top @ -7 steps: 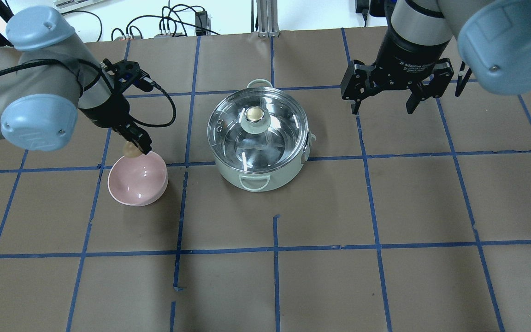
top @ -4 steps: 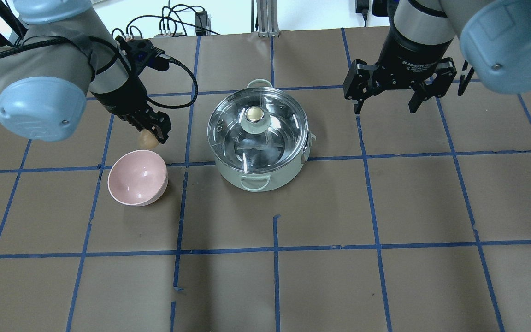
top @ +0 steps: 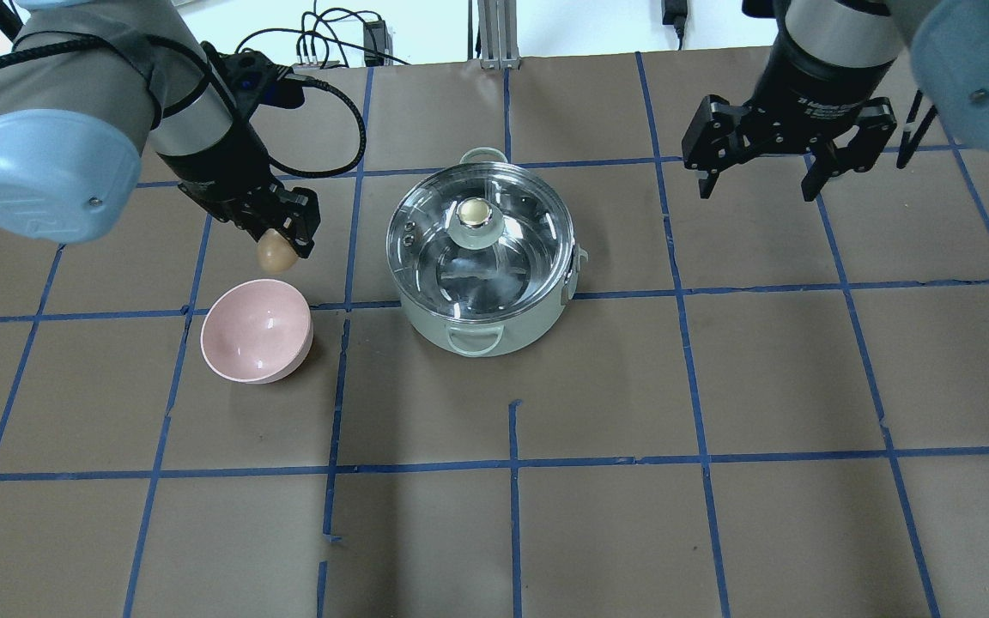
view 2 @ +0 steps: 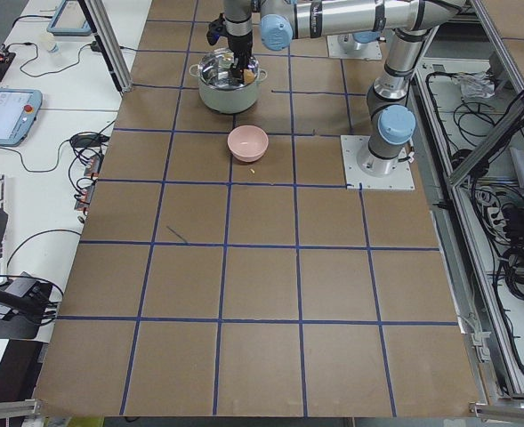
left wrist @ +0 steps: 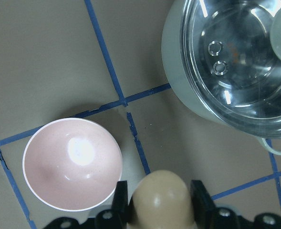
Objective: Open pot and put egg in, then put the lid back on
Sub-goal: 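Hold the egg with the left gripper while the right gripper moves over the lid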
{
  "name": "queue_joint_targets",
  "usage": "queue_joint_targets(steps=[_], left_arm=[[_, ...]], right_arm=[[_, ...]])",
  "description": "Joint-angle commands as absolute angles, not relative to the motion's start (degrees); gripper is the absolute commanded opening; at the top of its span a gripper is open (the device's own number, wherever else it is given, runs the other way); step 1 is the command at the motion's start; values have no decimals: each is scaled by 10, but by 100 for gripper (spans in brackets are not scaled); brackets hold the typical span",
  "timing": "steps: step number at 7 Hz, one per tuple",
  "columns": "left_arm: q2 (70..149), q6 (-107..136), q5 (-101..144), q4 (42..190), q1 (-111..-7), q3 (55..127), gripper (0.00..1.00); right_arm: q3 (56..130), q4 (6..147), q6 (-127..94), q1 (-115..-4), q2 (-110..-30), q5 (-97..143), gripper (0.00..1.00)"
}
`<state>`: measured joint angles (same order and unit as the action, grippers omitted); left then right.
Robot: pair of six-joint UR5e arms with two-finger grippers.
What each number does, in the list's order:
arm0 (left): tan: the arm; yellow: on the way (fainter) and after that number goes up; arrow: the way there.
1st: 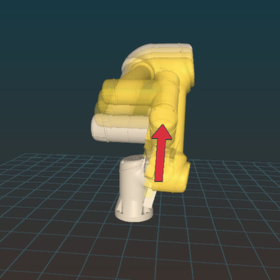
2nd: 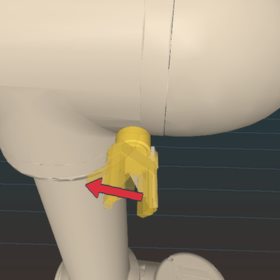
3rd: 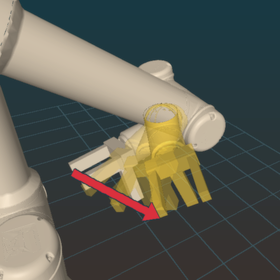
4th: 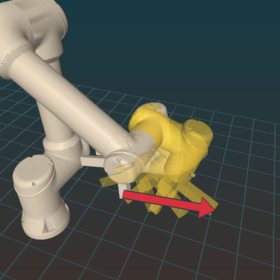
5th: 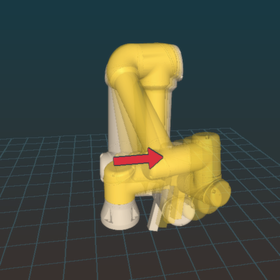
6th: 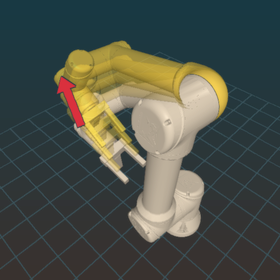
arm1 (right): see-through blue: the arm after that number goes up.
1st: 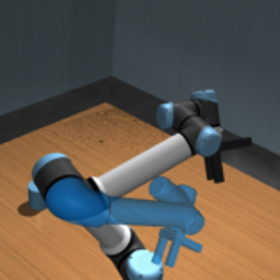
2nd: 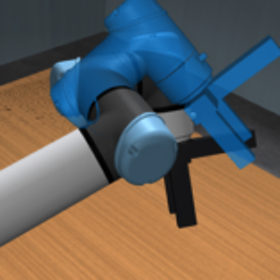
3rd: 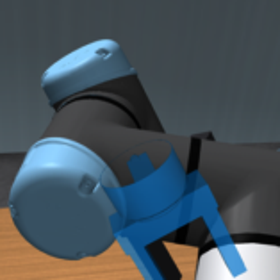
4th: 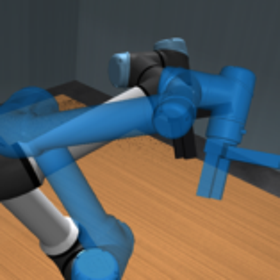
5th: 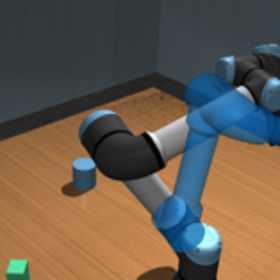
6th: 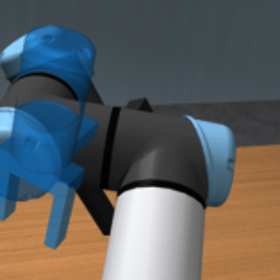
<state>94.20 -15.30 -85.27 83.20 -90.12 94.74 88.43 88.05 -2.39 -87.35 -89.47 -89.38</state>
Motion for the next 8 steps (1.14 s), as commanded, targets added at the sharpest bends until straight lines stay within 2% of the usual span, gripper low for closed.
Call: queue_joint_targets(steps=[1, 8], left_arm=[[943, -134, -840, 831, -902, 947, 15], [917, -134, -879, 854, -893, 936, 15]], right_arm=[[885, 880, -17, -867, -895, -894, 100], [889, 878, -18, -868, -895, -890, 100]])
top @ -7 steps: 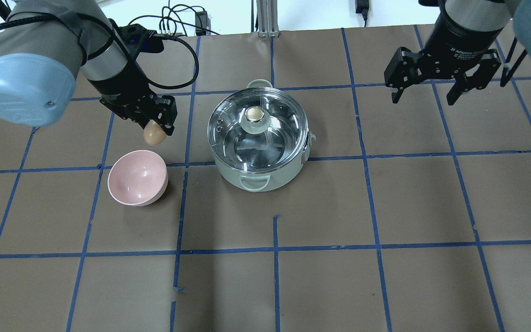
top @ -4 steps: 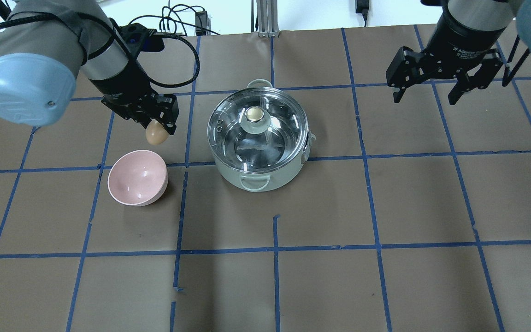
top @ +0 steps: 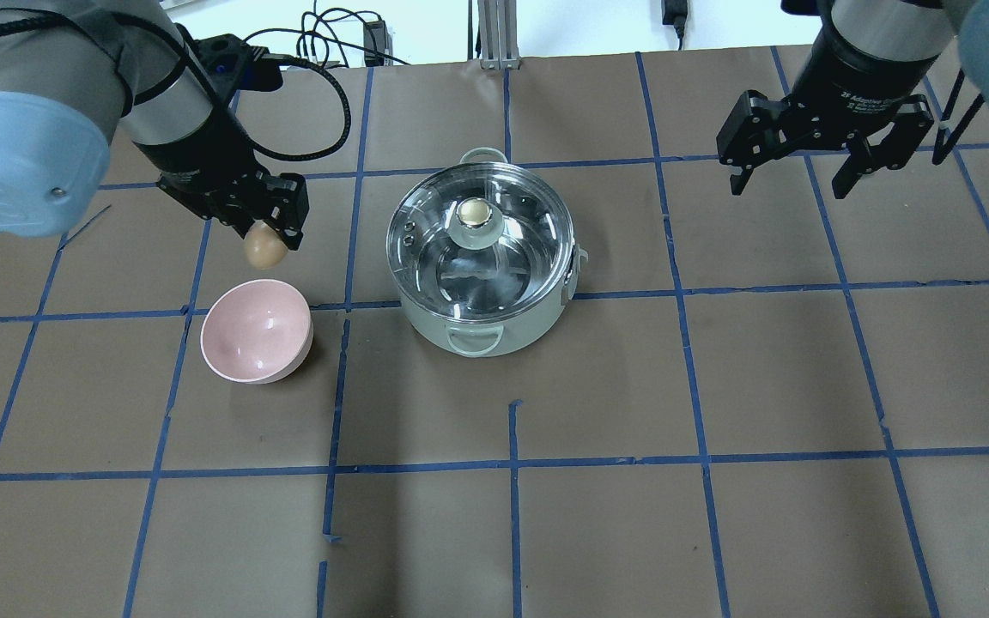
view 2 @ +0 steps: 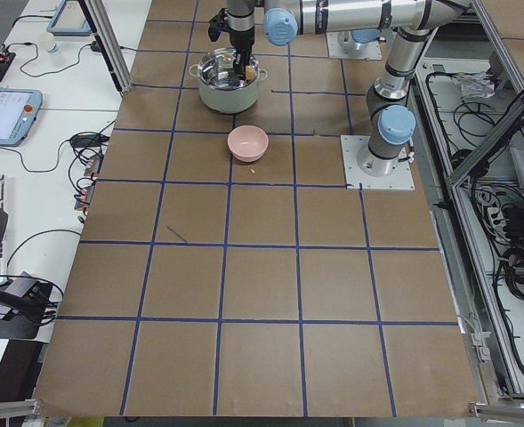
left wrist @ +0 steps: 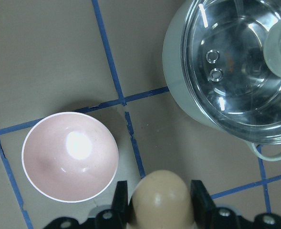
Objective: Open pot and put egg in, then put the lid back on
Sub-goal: 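Hold the egg with the left gripper while the right gripper moves over the lid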
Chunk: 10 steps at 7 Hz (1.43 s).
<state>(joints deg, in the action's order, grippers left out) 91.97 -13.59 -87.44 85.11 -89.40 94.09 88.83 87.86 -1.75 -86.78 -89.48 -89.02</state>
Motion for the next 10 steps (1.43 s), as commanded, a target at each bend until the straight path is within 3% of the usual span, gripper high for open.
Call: queue_joint_targets(steps=[1, 4, 6, 10], left_arm=[[918, -134, -879, 859, -884, 926, 16], [917, -135, -881, 875, -878, 923, 16], [917, -135, -881, 875, -880, 923, 16], [917, -135, -881, 876, -880, 923, 16]], right_arm=[[896, 879, -19, -868, -896, -889, 100], [895, 909, -30, -880, -895, -880, 100], [889, 973, -80, -958, -876, -880, 100], [840, 1079, -252, -1094, -768, -889, 100]])
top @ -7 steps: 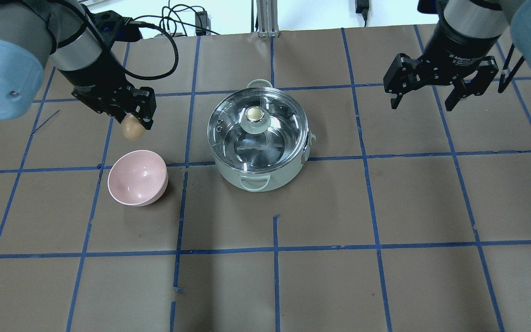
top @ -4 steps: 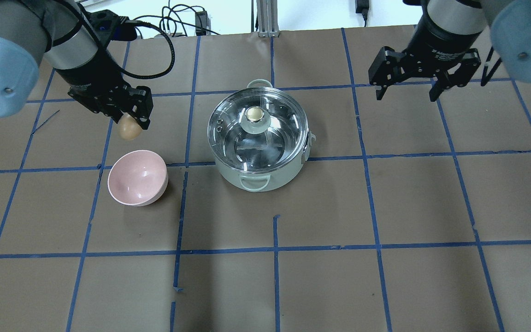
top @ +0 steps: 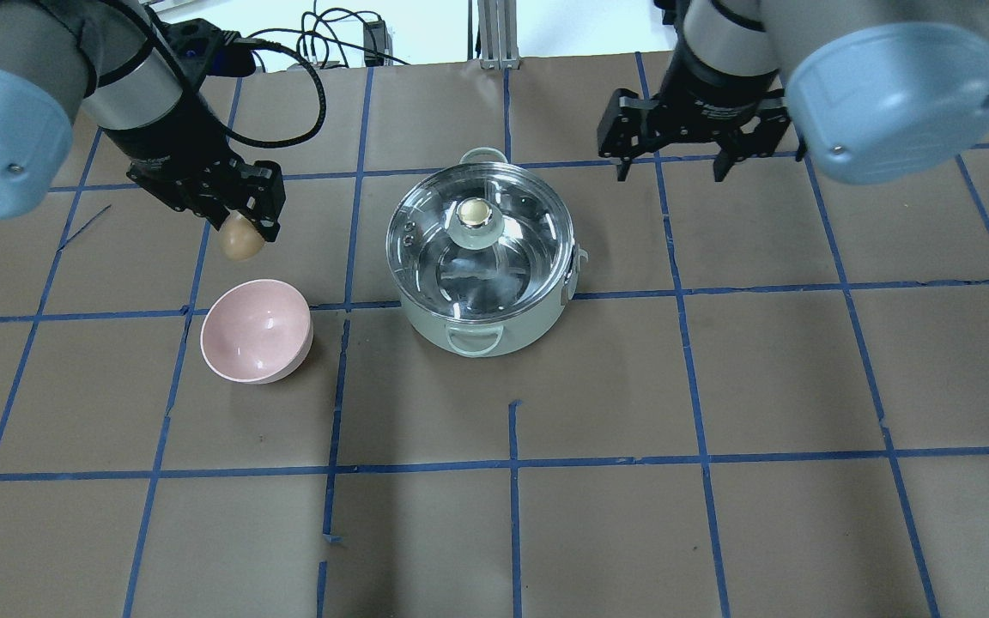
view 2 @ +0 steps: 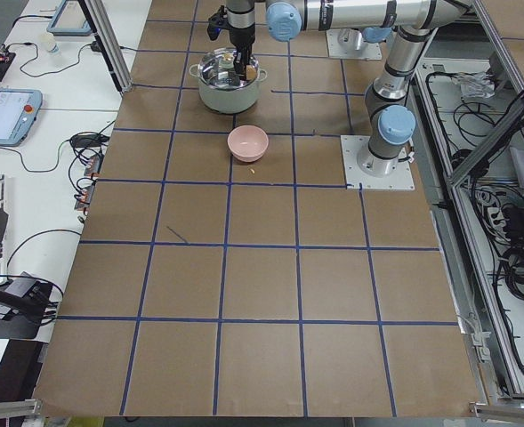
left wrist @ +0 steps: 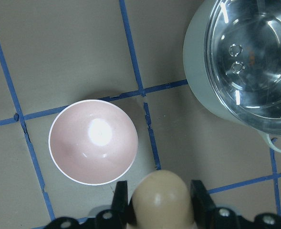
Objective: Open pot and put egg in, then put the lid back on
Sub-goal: 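Hold the egg with the left gripper while the right gripper moves over the lid, then lower the right gripper and grasp the glass lid's knob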
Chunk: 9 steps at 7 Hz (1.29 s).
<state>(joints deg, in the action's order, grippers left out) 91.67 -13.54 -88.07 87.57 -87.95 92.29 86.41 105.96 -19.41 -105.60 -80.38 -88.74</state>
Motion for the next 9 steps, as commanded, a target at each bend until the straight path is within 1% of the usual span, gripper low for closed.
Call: queue_joint_targets(steps=[1, 4, 6, 7, 8, 9], left_arm=[[917, -135, -881, 875, -879, 923, 16], [917, -135, -881, 875, -879, 923, 16], [917, -135, -881, 876, -879, 923, 16], [917, -135, -881, 876, -881, 924, 16], [917, -135, -881, 876, -880, 923, 16], [917, -135, -881, 876, -880, 923, 16]], right_arm=[[817, 1094, -278, -1110, -736, -889, 99], [813, 1170, -317, -1136, -680, -884, 100], [816, 1183, -316, -1138, -659, -886, 99], [822, 1183, -316, -1138, -658, -888, 94], [831, 1183, -317, -1138, -658, -888, 81], [834, 1183, -317, -1138, -657, -888, 76]])
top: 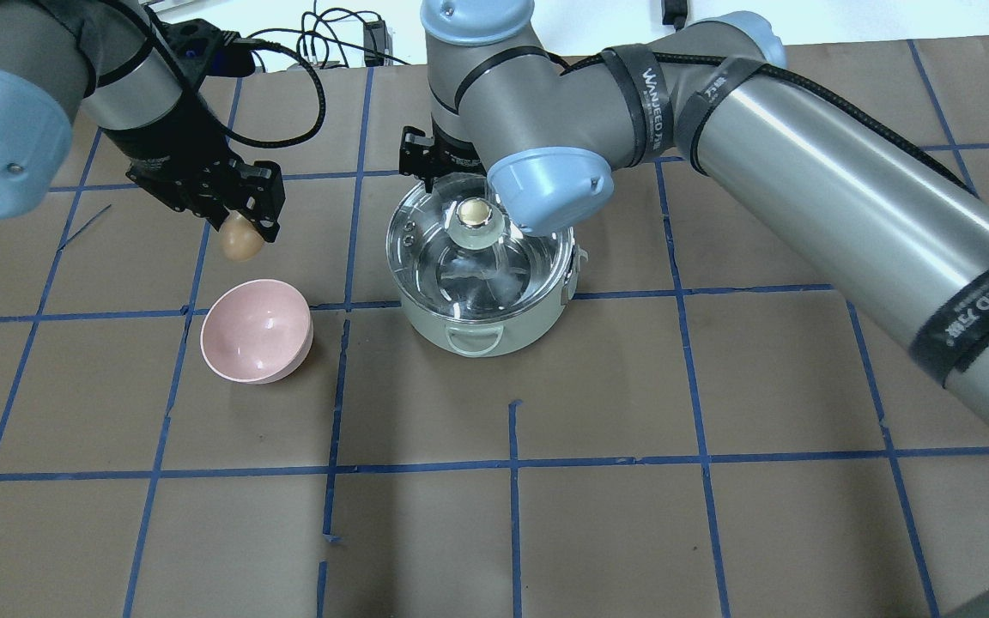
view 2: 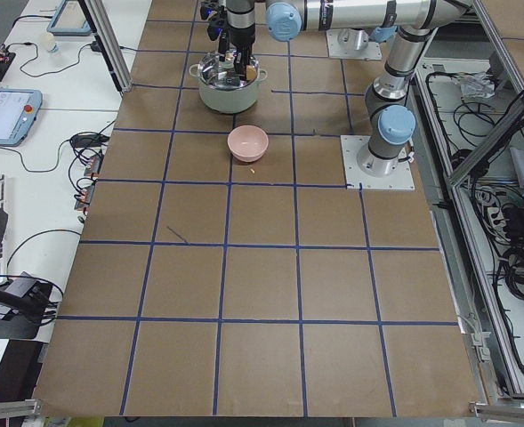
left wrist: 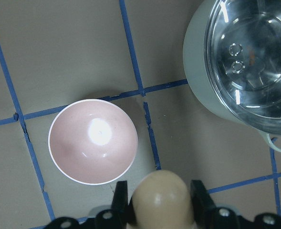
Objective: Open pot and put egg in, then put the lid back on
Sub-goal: 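Lower the right gripper and grasp the glass lid's knob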
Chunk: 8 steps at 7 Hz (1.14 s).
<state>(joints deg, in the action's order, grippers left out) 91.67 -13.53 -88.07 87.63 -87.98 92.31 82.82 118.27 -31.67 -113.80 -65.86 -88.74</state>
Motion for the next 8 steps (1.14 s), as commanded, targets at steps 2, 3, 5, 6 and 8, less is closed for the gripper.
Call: queue_joint_targets(steps=[2, 3, 5, 6, 8], left_arm=[[917, -135, -881, 876, -879, 923, 16], [917, -135, -881, 876, -880, 923, 16], [917, -135, -881, 875, -880, 923, 16], [917, -135, -880, 875, -880, 923, 16], [917, -135, -880, 875, -880, 922, 16]], right_arm=[[835, 1182, -320, -1138, -658, -886, 46], [835, 1181, -320, -1138, -657, -885, 32], [836, 1174, -323, -1137, -658, -886, 15], [829, 1166, -322, -1136, -664, -889, 15], [787, 1081, -316, -1126, -703, -889, 15]])
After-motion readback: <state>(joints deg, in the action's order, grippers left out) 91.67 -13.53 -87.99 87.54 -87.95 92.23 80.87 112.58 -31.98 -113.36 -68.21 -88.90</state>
